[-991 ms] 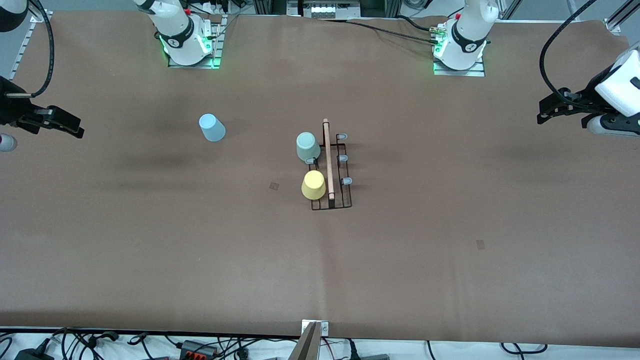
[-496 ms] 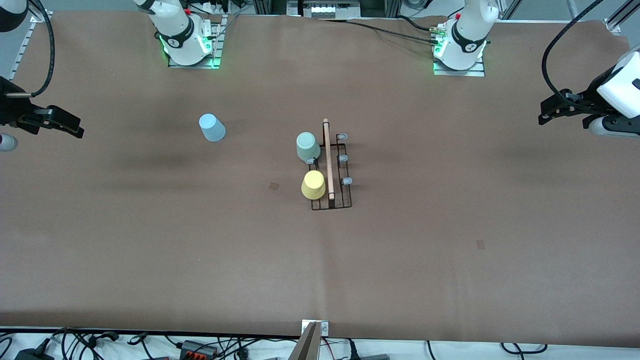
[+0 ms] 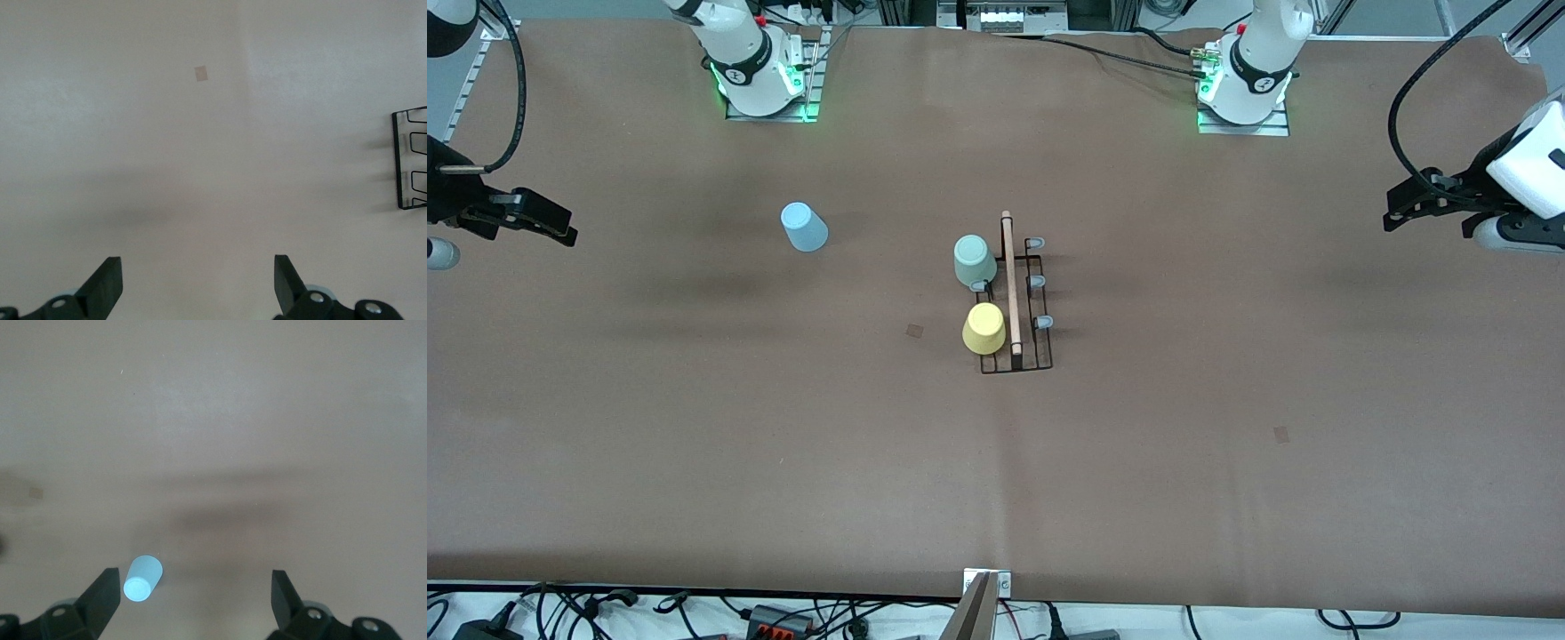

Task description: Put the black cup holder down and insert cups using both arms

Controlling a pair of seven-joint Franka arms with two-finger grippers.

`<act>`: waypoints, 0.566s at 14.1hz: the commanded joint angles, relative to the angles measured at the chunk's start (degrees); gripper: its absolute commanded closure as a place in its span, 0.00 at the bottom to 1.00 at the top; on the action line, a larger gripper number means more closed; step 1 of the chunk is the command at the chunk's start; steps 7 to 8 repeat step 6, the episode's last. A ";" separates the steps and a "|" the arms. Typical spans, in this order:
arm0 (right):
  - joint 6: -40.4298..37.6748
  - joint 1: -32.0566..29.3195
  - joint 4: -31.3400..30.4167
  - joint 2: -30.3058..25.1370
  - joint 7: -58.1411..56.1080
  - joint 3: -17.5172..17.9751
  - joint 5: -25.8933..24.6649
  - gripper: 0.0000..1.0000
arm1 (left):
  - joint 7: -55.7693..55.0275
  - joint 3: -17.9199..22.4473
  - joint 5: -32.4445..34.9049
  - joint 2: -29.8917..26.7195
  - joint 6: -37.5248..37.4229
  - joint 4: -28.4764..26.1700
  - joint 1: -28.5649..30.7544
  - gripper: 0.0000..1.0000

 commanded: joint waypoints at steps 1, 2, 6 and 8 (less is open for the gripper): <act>0.44 0.14 0.17 0.48 -0.83 -0.68 1.50 0.00 | -0.37 -0.27 0.54 1.32 1.69 1.43 0.10 0.00; 0.36 0.05 0.17 0.56 -0.92 -0.77 2.38 0.00 | -0.37 -0.27 0.45 1.41 1.96 1.43 0.02 0.00; 0.01 -0.04 0.17 0.48 -1.01 -0.86 2.56 0.00 | -0.45 -0.27 0.37 3.25 6.09 1.34 0.02 0.00; 0.01 -0.04 0.17 0.48 -1.01 -0.86 2.56 0.00 | -0.45 -0.27 0.37 3.25 6.09 1.34 0.02 0.00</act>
